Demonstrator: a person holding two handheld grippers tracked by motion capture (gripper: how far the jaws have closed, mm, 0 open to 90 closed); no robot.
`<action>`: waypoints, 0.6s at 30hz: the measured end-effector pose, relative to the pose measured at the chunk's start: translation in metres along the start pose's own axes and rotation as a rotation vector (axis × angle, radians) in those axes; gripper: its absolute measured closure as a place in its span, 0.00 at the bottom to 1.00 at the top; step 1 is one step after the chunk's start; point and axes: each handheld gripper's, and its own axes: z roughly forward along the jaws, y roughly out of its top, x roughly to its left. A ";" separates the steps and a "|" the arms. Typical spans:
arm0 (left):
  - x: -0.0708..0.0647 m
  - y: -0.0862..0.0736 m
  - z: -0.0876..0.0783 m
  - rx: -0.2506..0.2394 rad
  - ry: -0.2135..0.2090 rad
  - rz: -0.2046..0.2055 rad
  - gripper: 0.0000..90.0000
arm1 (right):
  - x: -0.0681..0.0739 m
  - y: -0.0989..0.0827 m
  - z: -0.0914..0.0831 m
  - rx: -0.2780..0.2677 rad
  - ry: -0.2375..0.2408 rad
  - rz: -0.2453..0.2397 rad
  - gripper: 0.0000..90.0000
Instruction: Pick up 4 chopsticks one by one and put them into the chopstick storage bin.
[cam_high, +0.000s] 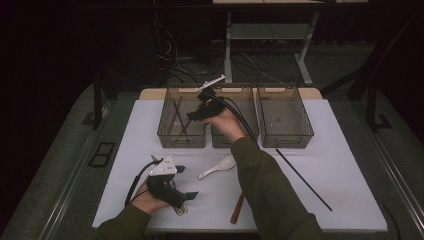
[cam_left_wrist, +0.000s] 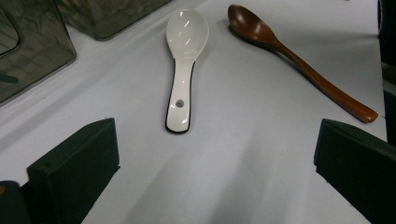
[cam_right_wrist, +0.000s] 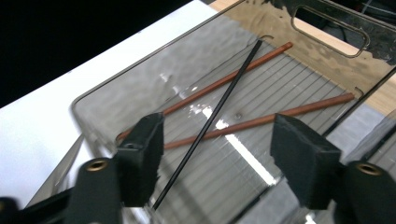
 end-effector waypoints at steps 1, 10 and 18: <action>0.000 0.000 0.000 -0.004 -0.001 -0.004 0.00 | 0.001 -0.002 -0.004 -0.003 -0.003 -0.008 0.34; 0.000 0.000 0.001 -0.003 -0.001 -0.008 0.00 | 0.001 -0.023 -0.038 -0.043 0.028 -0.014 0.28; 0.000 0.000 0.000 -0.004 -0.003 -0.009 0.00 | 0.000 -0.043 -0.065 -0.068 0.017 -0.051 0.28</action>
